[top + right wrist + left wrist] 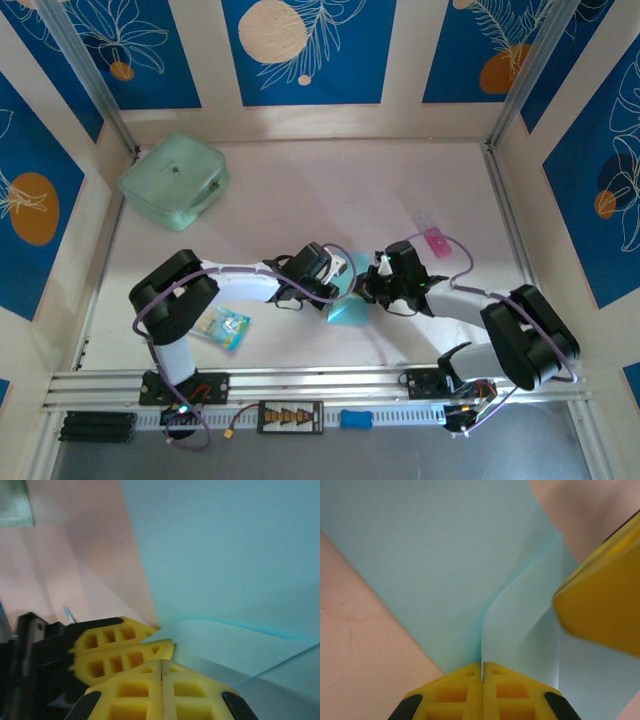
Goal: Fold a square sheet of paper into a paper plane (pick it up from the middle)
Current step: Fold the triangle a second time at the center of the table.
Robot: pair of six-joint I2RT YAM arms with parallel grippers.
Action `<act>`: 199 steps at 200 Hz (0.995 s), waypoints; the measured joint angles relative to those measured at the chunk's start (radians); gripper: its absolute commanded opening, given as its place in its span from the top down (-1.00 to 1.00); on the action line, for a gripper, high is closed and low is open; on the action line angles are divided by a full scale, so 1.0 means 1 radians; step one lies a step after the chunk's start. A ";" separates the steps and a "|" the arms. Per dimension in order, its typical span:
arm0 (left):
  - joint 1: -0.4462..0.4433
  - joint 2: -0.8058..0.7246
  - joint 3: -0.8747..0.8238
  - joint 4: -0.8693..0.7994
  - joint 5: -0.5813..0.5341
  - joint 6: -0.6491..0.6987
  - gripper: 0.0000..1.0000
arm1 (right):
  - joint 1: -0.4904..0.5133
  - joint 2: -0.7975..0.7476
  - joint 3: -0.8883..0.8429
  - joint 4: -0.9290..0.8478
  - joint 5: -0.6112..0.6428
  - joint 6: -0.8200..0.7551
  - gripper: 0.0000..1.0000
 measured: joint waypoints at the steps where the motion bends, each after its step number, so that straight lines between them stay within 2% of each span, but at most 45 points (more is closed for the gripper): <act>1: 0.000 0.000 0.000 0.000 0.000 0.000 1.00 | 0.001 0.002 0.000 0.000 0.000 0.000 0.96; 43: 0.000 0.002 0.002 0.000 0.003 0.000 1.00 | 0.017 0.097 0.013 0.015 0.017 0.011 0.98; 82: 0.000 0.002 0.008 -0.010 0.002 -0.001 0.95 | 0.017 0.113 -0.014 0.054 0.032 0.019 1.00; 95: 0.000 0.000 0.011 -0.016 0.002 -0.005 0.75 | 0.014 0.113 -0.024 0.074 0.031 0.019 1.00; 116: 0.000 -0.019 0.011 -0.039 -0.002 -0.023 0.24 | 0.009 0.113 -0.024 0.078 0.027 0.013 1.00; 140: 0.000 -0.058 0.015 -0.083 -0.009 -0.052 0.08 | 0.007 0.115 -0.020 0.069 0.023 -0.004 1.00; 159: 0.000 -0.091 0.021 -0.107 -0.013 -0.058 0.15 | 0.003 0.120 -0.016 0.067 0.013 -0.011 1.00; 185: 0.000 -0.143 0.021 -0.121 0.012 -0.080 0.72 | 0.000 0.120 -0.017 0.068 0.011 -0.016 1.00; 199: 0.000 -0.154 0.021 -0.117 0.057 -0.093 0.91 | -0.002 0.120 -0.017 0.068 0.010 -0.016 1.00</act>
